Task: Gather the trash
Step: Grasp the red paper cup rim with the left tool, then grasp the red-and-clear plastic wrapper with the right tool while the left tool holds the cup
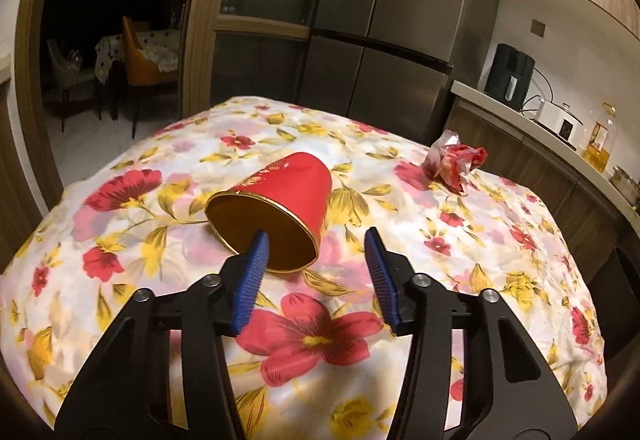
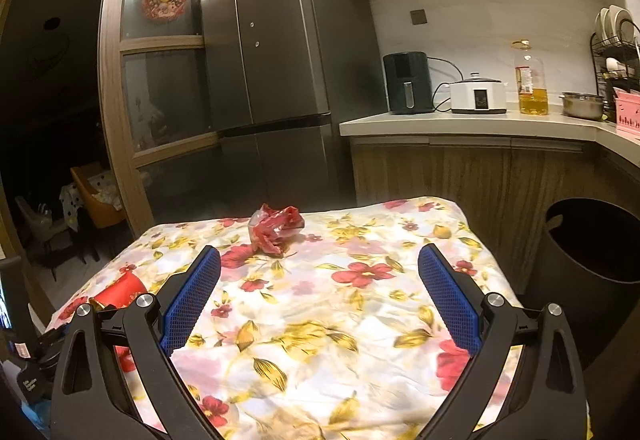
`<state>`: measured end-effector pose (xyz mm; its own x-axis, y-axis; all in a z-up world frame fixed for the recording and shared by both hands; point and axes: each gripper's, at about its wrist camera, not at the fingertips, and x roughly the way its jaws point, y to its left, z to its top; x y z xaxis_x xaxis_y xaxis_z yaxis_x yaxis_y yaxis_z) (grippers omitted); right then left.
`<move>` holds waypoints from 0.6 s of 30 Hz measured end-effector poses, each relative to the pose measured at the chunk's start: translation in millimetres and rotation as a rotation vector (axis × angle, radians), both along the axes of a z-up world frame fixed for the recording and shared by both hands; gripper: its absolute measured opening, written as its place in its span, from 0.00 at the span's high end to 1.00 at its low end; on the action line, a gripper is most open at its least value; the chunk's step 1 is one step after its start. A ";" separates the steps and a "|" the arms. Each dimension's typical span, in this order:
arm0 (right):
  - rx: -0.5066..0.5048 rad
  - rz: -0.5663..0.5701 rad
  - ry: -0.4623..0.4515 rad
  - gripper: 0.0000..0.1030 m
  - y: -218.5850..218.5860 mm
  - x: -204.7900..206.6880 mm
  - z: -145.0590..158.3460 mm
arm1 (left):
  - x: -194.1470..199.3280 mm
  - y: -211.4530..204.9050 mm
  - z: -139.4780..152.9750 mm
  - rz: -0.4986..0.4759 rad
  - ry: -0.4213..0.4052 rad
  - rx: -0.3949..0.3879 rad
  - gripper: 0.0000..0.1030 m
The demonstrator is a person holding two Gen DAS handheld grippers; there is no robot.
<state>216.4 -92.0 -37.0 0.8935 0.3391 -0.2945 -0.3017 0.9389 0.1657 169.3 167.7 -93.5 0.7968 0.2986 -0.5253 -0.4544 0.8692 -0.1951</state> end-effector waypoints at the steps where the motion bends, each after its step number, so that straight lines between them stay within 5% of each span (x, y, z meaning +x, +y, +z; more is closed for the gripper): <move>1: 0.001 0.002 0.002 0.08 1.4 2.6 -0.7 | 2.1 1.3 -1.2 -0.002 0.003 -0.004 0.61; 10: -0.006 0.019 0.017 0.08 36.0 45.3 -12.2 | 20.1 6.9 -7.2 -0.053 0.023 -0.045 0.94; 18: -0.026 0.010 0.048 0.08 68.9 93.5 -25.5 | 23.3 13.0 -11.2 -0.107 -0.002 -0.112 0.98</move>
<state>309.9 -23.1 -62.5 0.8748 0.3394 -0.3457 -0.3030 0.9401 0.1563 192.6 180.6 -104.7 0.8222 0.1514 -0.5487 -0.3597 0.8852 -0.2948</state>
